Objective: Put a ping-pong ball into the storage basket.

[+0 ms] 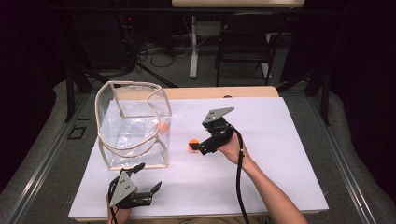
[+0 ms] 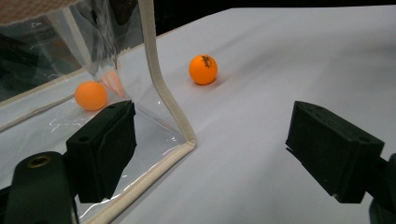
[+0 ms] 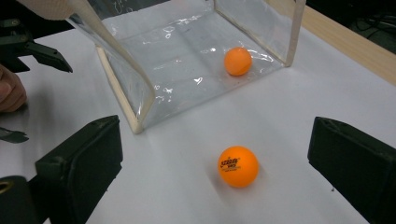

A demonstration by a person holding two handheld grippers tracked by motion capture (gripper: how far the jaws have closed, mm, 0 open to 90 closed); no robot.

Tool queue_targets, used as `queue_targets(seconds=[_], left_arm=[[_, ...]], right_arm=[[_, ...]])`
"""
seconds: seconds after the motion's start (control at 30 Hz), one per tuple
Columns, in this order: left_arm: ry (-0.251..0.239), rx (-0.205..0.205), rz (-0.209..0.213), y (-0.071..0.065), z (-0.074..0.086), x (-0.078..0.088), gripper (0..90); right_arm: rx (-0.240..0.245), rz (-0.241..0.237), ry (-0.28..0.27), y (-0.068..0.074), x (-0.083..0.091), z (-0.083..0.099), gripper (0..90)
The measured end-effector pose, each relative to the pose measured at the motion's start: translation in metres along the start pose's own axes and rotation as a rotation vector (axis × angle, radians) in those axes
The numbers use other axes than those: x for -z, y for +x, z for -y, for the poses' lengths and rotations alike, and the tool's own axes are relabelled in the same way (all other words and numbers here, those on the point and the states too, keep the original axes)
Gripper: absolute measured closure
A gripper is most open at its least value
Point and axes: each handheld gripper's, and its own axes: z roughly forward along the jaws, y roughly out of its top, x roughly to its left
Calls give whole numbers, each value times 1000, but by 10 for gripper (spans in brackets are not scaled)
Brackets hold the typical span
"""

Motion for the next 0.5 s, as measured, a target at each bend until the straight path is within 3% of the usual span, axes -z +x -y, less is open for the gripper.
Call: queue_targets(seconds=[0.5], left_arm=[[5, 4, -16, -3, 1, 6, 157]], right_arm=[[-13, 8, 45, -3, -6, 34, 22]])
